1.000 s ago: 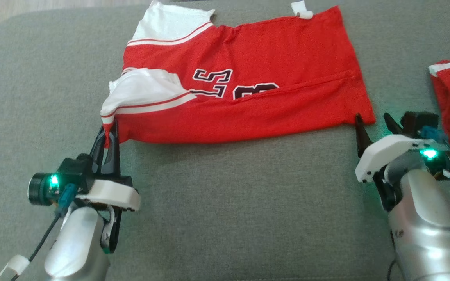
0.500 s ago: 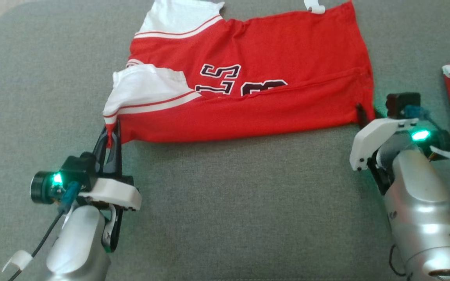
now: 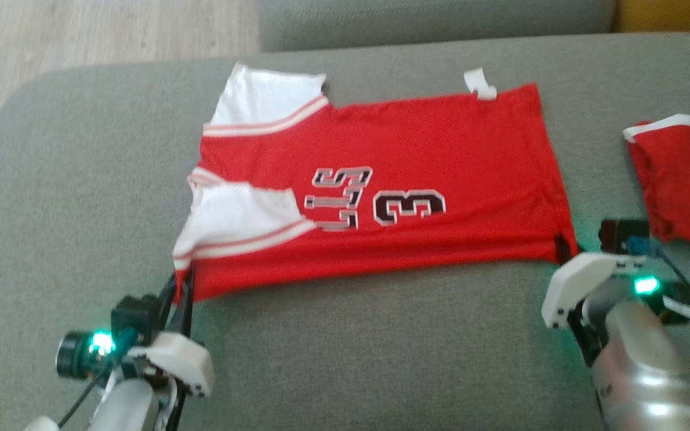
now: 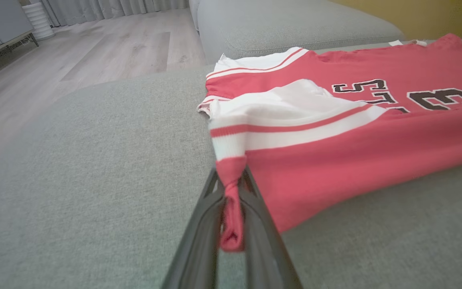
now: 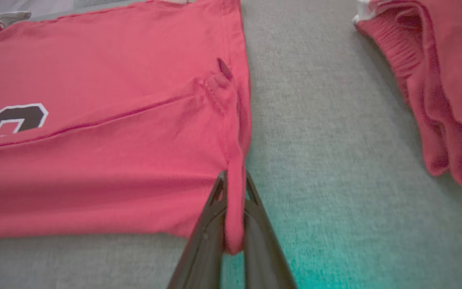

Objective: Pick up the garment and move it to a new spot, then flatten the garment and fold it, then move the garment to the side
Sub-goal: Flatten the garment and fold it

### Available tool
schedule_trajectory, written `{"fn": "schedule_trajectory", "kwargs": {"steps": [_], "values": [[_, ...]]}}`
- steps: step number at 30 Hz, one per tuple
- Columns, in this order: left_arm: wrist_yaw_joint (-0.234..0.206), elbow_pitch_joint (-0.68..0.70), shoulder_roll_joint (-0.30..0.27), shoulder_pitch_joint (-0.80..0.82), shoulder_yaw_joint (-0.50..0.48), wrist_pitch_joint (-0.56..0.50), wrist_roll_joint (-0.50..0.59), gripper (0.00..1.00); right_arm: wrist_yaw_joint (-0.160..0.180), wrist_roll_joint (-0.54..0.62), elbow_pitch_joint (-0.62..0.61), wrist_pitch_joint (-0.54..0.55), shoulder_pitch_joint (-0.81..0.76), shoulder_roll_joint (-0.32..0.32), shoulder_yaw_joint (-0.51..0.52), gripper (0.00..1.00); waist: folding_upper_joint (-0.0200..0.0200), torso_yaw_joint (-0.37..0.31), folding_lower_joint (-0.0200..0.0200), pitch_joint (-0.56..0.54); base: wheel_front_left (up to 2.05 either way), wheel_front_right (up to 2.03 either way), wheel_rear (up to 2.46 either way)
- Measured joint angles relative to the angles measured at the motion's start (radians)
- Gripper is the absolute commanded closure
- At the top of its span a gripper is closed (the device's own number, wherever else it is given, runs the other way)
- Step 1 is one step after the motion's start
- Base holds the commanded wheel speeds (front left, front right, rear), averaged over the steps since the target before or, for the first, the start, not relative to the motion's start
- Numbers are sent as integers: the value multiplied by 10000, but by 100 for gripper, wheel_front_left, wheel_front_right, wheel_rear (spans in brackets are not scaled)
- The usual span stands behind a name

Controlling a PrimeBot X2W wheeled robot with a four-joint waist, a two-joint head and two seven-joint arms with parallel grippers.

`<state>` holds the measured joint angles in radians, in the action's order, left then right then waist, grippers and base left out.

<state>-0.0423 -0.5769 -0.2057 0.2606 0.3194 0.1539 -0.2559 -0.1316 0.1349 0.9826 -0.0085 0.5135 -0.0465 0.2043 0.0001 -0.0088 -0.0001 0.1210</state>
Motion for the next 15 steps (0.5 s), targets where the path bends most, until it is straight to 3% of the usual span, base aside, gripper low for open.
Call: {"fn": "schedule_trajectory", "kwargs": {"steps": [6, 15], "values": [[44, 499, -192, -875, 82, -673, -151, 100, 0, -767, -523, 384, -938, 15, -257, 100, 0, -216, 0, -555, 0, 0, 0], [-180, 1739, -424, -2098, 228, -1544, -274, 100, 0, -1728, -2460, 1179, -2400, 21, -696, 100, 0, -408, 1, -727, 0, 0, 0]]}}
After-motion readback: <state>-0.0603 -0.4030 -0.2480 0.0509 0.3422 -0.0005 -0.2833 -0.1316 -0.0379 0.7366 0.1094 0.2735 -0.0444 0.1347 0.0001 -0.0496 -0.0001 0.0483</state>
